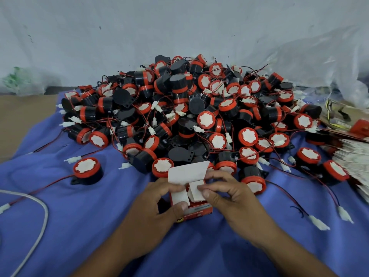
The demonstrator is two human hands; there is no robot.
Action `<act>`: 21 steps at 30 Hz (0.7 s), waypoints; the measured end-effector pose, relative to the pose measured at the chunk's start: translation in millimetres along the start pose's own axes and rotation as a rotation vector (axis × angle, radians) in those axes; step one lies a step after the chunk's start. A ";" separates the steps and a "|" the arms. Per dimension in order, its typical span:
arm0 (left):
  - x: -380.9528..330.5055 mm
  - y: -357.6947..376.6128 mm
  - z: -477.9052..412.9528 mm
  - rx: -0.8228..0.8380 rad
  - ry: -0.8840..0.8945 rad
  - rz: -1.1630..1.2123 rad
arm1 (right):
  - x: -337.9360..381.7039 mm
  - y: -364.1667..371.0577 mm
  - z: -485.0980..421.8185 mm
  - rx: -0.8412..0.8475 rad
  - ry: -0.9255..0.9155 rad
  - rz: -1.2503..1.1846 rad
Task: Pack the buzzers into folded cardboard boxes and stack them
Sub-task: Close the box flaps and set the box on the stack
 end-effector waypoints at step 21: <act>-0.7 -8.6 4.0 0.095 0.132 -0.061 | 11.7 -5.6 3.7 0.067 -0.265 0.415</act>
Point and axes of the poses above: each hand's wrist, its own z-axis away from the middle knuckle, its own y-axis out of the palm, x = y × z, the point moved 5 cm from there along -z, towards the middle knuckle, and after that the axes turned 14 degrees about y, right-handed, at the moved point
